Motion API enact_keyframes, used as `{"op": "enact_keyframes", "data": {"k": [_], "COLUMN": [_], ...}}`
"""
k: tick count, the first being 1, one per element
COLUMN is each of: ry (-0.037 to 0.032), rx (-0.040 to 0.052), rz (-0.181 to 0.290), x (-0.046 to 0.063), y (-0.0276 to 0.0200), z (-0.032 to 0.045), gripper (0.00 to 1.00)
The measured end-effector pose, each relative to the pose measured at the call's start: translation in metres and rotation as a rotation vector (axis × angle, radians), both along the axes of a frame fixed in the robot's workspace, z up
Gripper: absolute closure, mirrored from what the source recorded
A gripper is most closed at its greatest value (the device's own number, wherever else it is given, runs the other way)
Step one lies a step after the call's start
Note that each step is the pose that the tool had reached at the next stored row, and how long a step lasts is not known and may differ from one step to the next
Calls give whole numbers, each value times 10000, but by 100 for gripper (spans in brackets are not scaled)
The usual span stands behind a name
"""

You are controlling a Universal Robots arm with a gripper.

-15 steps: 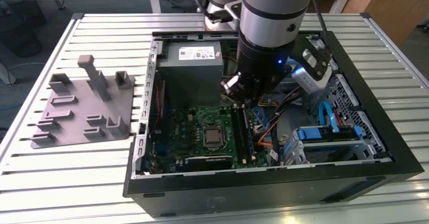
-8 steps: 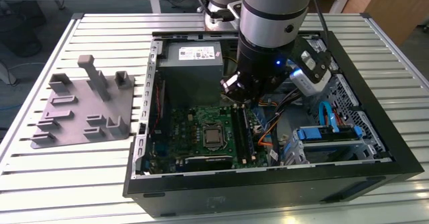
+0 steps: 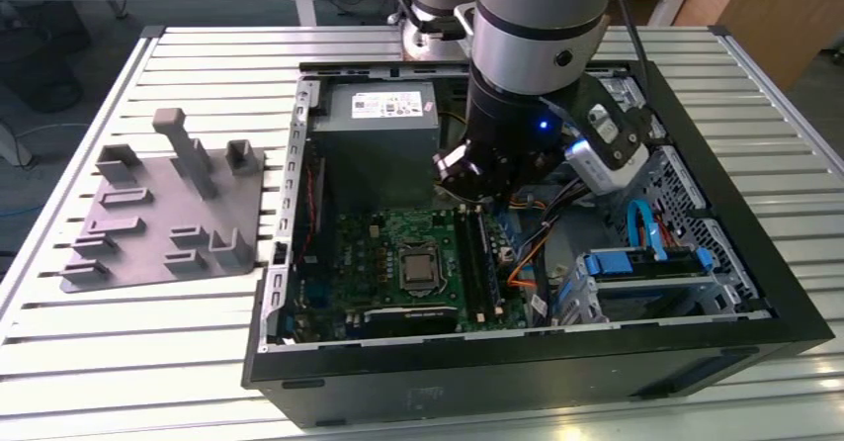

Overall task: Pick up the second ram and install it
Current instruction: 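Insert the second ram into the second slot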

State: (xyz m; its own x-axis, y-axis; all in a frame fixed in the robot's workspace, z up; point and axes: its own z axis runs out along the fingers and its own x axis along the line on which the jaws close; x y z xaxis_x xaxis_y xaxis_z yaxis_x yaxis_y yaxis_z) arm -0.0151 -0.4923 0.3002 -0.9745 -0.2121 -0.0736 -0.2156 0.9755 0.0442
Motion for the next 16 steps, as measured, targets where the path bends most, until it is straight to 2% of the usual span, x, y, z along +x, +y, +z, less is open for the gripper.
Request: {"op": "enact_keyframes", "data": {"k": [16], "ry": [0], "rx": [0], "rz": [-915], "x": [0], "y": [0], "z": [-7], "gripper": [86]}}
